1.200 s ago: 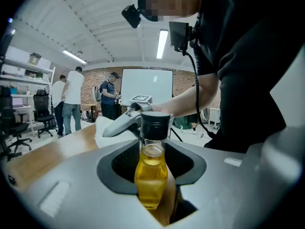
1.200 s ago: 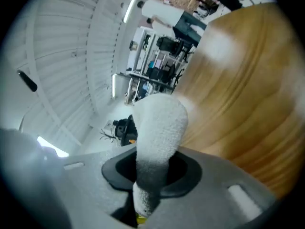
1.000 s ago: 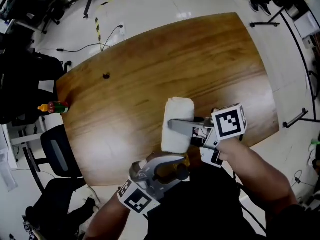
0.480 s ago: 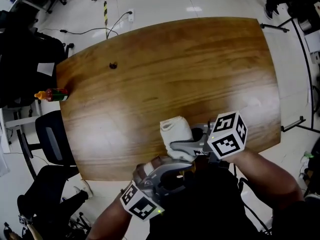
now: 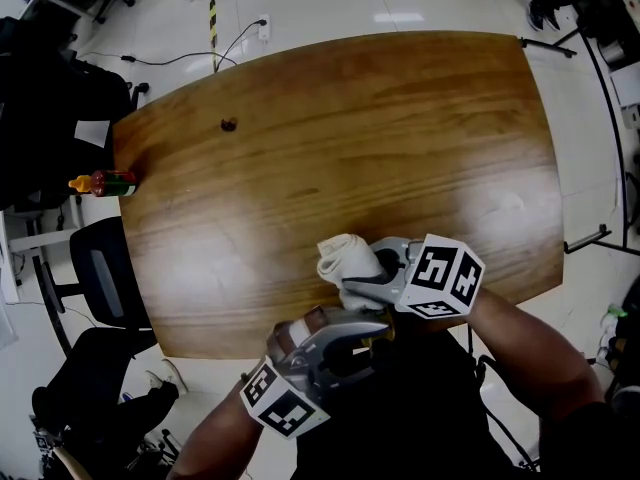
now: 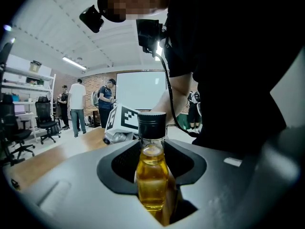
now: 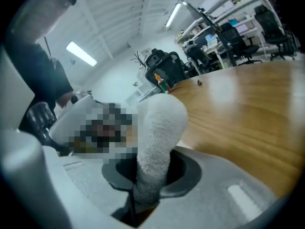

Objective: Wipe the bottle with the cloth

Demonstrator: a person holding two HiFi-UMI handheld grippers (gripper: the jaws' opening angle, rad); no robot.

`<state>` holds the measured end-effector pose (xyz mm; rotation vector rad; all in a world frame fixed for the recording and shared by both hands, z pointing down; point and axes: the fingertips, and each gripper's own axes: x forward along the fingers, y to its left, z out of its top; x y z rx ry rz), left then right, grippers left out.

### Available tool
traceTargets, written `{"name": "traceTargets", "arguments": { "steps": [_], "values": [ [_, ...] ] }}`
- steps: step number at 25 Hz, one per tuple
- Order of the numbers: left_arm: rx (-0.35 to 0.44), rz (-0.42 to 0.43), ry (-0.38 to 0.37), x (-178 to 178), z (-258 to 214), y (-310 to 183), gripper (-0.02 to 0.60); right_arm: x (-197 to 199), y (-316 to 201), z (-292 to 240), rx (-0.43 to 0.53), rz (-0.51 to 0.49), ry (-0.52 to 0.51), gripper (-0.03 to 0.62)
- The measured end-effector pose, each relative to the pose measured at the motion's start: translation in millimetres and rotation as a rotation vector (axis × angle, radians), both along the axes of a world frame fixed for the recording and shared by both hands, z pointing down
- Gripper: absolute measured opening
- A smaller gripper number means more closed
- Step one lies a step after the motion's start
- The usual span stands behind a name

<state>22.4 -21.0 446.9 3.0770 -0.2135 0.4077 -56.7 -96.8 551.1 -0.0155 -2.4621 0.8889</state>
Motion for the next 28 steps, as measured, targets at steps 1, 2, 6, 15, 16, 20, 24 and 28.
{"name": "traceTargets", "arguments": {
  "steps": [1, 2, 6, 15, 16, 20, 24, 28],
  "values": [
    [0.002, 0.003, 0.000, 0.4, 0.1, -0.1, 0.172, -0.5, 0.9, 3.8, 0.039, -0.025, 0.022, 0.072],
    [0.004, 0.005, 0.000, 0.8, 0.3, -0.3, 0.172, -1.1, 1.6, 6.9, 0.077, -0.049, 0.041, 0.072],
    [0.016, 0.011, 0.002, 0.6, 0.7, 0.6, 0.172, 0.2, 4.5, 21.5, 0.230, -0.125, 0.120, 0.072],
    [0.019, 0.032, -0.002, -1.9, 3.4, 1.4, 0.173, 11.4, -9.3, 34.1, 0.487, -0.064, 0.174, 0.072],
    [0.019, 0.036, -0.003, -2.1, 3.8, 1.6, 0.173, 14.6, -15.2, 32.4, 0.470, -0.024, 0.179, 0.072],
    [0.022, 0.041, -0.008, -3.1, 5.2, 3.5, 0.176, 48.7, -49.4, 16.9, 0.380, 0.213, 0.222, 0.072],
    [0.042, 0.041, -0.024, -3.5, 9.3, -0.3, 0.183, 89.3, -70.9, -10.1, 0.273, 0.459, 0.190, 0.072],
    [0.061, 0.052, -0.085, -5.6, 17.5, 4.5, 0.224, 120.6, -61.0, -40.5, 0.171, 0.656, 0.131, 0.072]
  ]
}}
